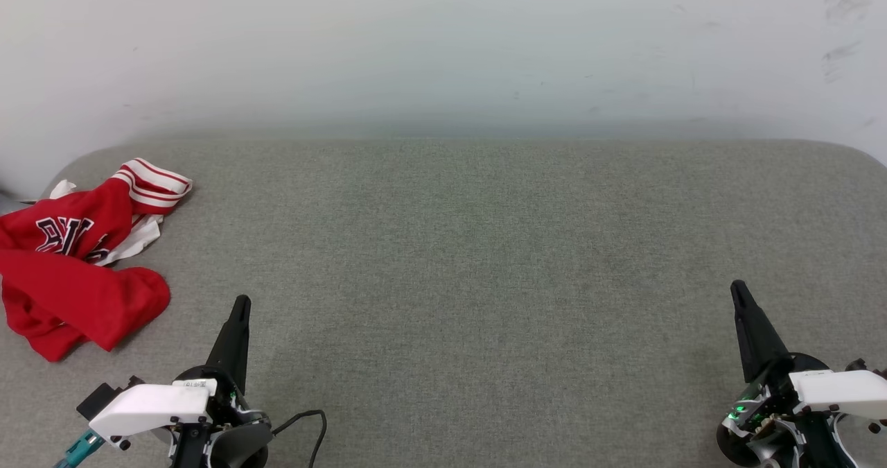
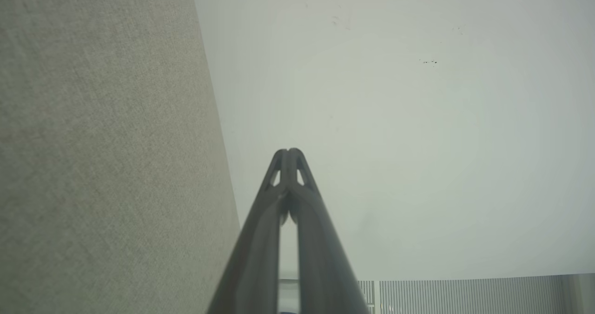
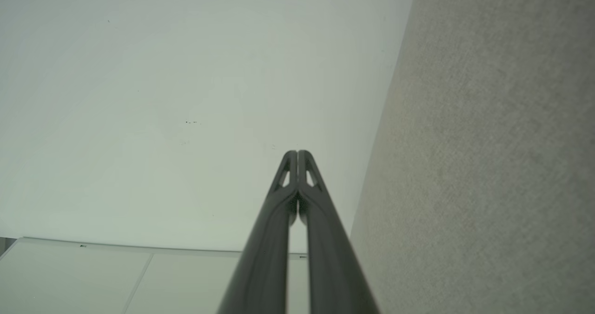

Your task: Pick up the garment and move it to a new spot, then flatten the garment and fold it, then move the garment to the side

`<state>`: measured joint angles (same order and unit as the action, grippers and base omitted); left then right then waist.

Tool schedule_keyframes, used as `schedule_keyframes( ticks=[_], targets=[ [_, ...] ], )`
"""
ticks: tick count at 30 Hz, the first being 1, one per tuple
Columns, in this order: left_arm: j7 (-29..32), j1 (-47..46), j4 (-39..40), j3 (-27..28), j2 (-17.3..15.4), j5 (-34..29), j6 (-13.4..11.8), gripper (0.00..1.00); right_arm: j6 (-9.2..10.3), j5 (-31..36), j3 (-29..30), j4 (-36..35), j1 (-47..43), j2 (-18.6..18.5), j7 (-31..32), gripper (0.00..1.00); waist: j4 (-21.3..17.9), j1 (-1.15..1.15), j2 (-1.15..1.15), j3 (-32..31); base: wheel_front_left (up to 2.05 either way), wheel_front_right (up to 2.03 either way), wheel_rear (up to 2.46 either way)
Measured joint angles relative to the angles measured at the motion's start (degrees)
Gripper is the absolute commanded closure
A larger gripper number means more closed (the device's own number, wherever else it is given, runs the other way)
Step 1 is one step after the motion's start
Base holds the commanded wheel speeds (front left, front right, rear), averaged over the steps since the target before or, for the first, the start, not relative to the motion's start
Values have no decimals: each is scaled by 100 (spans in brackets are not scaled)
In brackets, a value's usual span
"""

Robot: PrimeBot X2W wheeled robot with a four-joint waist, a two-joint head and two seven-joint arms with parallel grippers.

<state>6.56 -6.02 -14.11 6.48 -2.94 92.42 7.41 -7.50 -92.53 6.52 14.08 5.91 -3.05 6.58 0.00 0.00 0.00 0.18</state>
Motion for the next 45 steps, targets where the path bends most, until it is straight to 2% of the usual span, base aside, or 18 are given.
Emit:
schedule_keyframes(
  ticks=[45],
  targets=[
    [-1,-1,0,0,1,0,1,100,0,0,0,0,0,1,0,100,0,0,0,0,0,0,0]
  ],
)
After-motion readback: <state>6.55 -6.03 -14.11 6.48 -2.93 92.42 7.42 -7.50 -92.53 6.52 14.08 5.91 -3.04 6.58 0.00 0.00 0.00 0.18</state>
